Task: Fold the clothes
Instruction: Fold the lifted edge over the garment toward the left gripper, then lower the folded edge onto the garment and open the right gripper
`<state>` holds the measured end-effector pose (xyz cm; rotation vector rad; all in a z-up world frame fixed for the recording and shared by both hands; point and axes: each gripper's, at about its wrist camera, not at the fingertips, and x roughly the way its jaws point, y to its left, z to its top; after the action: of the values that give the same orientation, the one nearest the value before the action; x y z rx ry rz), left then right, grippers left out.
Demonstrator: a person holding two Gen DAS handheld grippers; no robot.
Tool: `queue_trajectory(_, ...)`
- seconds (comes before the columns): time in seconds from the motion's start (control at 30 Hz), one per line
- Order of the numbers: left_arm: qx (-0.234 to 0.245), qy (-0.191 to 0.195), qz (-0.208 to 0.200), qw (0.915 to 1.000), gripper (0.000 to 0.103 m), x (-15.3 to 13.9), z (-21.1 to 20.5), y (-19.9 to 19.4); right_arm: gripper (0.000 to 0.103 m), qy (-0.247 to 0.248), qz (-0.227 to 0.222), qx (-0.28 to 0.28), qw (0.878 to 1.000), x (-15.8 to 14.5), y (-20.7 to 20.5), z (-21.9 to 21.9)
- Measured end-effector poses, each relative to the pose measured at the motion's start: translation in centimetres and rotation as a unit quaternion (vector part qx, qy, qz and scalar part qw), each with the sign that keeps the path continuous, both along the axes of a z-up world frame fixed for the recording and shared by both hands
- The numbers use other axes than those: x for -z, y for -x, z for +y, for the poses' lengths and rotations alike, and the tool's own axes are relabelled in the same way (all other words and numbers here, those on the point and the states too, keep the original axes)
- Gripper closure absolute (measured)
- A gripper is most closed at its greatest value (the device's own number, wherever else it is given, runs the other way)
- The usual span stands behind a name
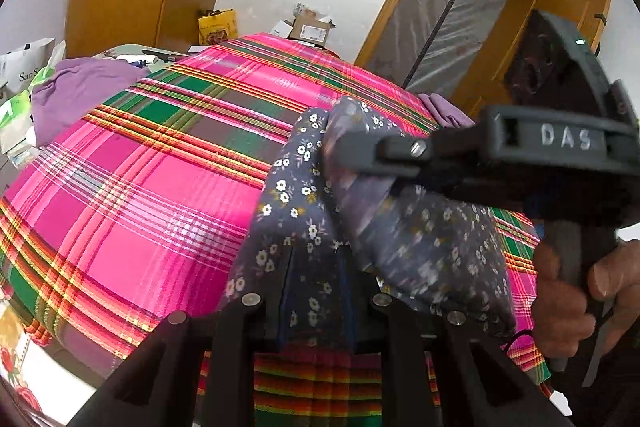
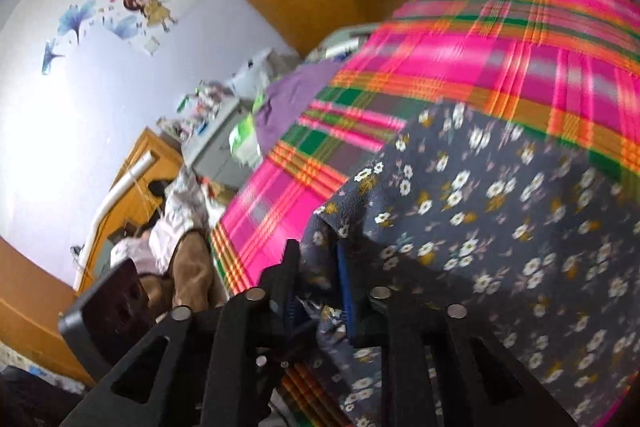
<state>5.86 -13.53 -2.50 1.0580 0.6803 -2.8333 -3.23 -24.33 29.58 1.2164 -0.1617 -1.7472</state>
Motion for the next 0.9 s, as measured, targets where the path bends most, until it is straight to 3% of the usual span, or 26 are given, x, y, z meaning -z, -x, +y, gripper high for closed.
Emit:
queue_trajectory(0.17,0.000,-0.008,0.009,0.9999,0.083,-0.3,-0.7,-0.9,0.074,0.047,0.016,-0.009,0.999,-2.0,-1.3,1.4)
queue_trajectory(0.3,-0.007,-0.030,0.037,0.9989,0.067,-1.1,-1.9,-1.9,0.074,0.063,0.045,0.018,0.997,-3.6,-2.0,4.7)
queue_trajectory(0.53,0.007,-0.094,0.078,0.9925,0.053,-2.2,-3.7,-1.0,0.073,0.055,0.031,0.093,0.994,-1.7,-2.6,11.8)
queue_trajectory(0.73,0.024,-0.109,0.043,0.9928,0.053,-1.0,-3.2,2.2,0.072,0.054,0.010,0.149,0.987,-0.1,-2.7,16.0)
queue_trajectory(0.77,0.025,-0.109,0.037,0.9931,0.053,-0.8,-3.0,2.6,0.072,0.054,0.008,0.156,0.986,0.1,-2.8,16.6)
queue_trajectory(0.83,0.028,-0.112,0.030,0.9928,0.064,-0.5,-2.9,3.1,0.072,0.054,0.004,0.166,0.985,0.4,-2.7,17.5)
queue_trajectory(0.87,0.028,-0.116,0.028,0.9925,0.079,-0.4,-2.9,3.2,0.072,0.054,0.003,0.170,0.984,0.5,-2.6,17.9)
queue_trajectory(0.9,0.023,-0.118,0.028,0.9923,0.086,-0.4,-3.1,3.1,0.072,0.055,0.001,0.174,0.983,0.7,-2.5,18.2)
